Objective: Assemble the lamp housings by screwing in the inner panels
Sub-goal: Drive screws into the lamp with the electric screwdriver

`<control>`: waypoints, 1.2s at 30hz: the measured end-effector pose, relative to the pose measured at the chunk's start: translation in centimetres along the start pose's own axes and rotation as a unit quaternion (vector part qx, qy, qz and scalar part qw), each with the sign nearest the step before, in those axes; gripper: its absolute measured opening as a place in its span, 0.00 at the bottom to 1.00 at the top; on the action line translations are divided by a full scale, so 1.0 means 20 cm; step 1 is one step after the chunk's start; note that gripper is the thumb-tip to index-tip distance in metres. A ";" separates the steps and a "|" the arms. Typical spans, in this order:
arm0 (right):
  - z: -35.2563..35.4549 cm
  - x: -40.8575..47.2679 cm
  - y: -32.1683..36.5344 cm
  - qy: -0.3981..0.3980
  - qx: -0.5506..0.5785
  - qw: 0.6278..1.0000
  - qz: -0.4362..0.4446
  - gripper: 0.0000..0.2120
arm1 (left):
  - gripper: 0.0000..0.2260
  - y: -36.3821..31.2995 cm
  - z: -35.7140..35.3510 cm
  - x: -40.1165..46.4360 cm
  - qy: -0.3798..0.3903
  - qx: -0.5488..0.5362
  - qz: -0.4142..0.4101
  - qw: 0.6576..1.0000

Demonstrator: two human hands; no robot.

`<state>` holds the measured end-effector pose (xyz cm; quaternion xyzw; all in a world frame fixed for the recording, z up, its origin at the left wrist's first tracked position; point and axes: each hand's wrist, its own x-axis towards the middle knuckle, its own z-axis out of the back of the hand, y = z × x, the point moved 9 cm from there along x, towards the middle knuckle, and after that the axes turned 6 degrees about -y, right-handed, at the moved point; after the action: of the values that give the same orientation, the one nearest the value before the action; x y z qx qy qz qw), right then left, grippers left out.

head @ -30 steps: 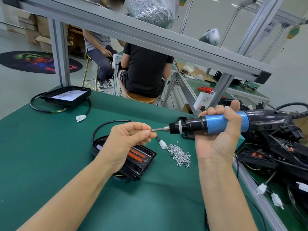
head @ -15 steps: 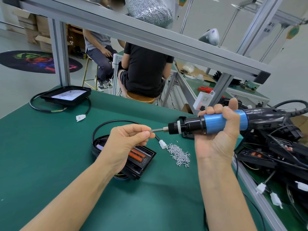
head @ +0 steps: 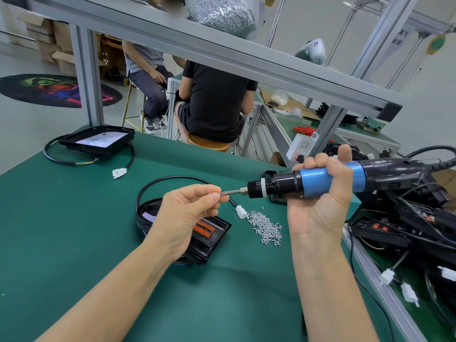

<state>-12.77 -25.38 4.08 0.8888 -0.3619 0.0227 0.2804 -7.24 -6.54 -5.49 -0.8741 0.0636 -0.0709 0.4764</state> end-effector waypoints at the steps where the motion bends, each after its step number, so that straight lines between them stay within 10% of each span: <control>1: 0.00 0.00 0.00 -0.001 -0.003 1.000 0.002 0.17 | 0.06 0.00 0.00 0.00 -0.002 0.001 -0.002 1.000; 31: 0.08 0.00 -0.07 -0.045 0.021 0.999 -0.021 0.14 | 0.19 -0.04 0.01 0.03 0.035 0.154 -0.060 0.986; 36: 0.10 0.02 -0.05 -0.054 0.021 0.998 -0.022 0.16 | 0.19 -0.15 0.27 0.10 -0.090 0.218 -0.107 0.966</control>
<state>-12.08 -26.07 2.03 0.9021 -0.3560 -0.0238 0.2427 -4.09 -0.77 -5.70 -0.7538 -0.0900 -0.0550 0.6486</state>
